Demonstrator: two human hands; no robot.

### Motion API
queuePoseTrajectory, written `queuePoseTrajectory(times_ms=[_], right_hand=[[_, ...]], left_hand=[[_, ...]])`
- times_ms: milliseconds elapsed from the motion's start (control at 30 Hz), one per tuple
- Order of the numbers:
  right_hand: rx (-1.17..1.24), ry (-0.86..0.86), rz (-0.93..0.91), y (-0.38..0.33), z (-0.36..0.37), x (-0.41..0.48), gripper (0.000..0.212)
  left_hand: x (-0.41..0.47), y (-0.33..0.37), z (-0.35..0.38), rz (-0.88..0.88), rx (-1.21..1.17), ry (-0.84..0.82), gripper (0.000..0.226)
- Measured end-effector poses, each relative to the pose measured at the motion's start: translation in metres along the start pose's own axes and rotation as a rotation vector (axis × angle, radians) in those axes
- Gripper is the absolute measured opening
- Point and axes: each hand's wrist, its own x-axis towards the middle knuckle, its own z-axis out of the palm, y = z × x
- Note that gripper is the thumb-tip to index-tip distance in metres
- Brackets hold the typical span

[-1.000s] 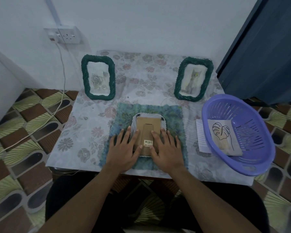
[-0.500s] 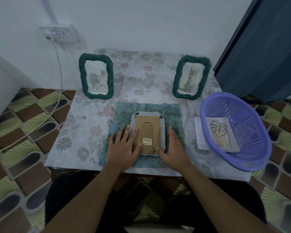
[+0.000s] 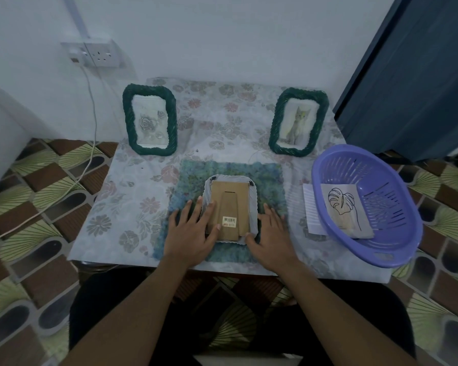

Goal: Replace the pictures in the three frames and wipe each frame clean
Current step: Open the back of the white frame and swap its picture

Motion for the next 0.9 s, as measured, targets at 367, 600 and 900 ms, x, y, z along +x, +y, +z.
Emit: queuePoseTrajectory(times_ms=[367, 600, 900], right_hand=[[-0.207, 0.007, -0.005, -0.004, 0.003, 0.003, 0.057], [-0.243, 0.017, 0.041, -0.011, 0.005, 0.000, 0.062], [-0.132, 0.069, 0.150, -0.020, 0.004, -0.001, 0.052]], left_hand=[[0.000, 0.000, 0.000, 0.005, 0.001, 0.019, 0.069], [0.000, 0.000, 0.001, 0.005, 0.013, 0.013, 0.068], [0.000, -0.002, 0.000, -0.004, -0.049, 0.045, 0.073]])
